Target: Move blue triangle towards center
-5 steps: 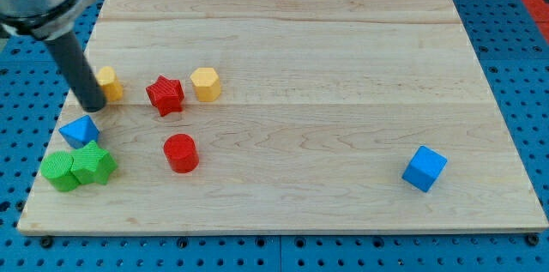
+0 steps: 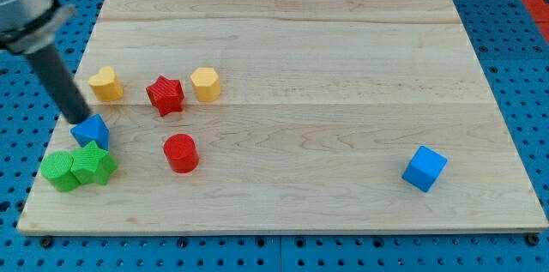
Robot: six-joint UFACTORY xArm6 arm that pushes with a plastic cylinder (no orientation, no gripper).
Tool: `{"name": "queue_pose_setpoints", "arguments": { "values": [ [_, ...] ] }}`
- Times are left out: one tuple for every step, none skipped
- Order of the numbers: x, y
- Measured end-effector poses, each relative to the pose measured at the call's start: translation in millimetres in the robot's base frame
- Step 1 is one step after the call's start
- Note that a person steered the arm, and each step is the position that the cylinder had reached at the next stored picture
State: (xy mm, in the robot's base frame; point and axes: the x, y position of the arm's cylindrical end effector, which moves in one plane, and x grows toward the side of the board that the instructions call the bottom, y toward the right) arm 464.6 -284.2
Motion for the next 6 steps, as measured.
{"name": "queue_pose_setpoints", "arguments": {
  "values": [
    [27.5,-14.4],
    [45.9,18.5],
    [21.7,40.9],
    [21.3,79.1],
    [20.1,24.4],
    [27.5,83.1]
  ]
}}
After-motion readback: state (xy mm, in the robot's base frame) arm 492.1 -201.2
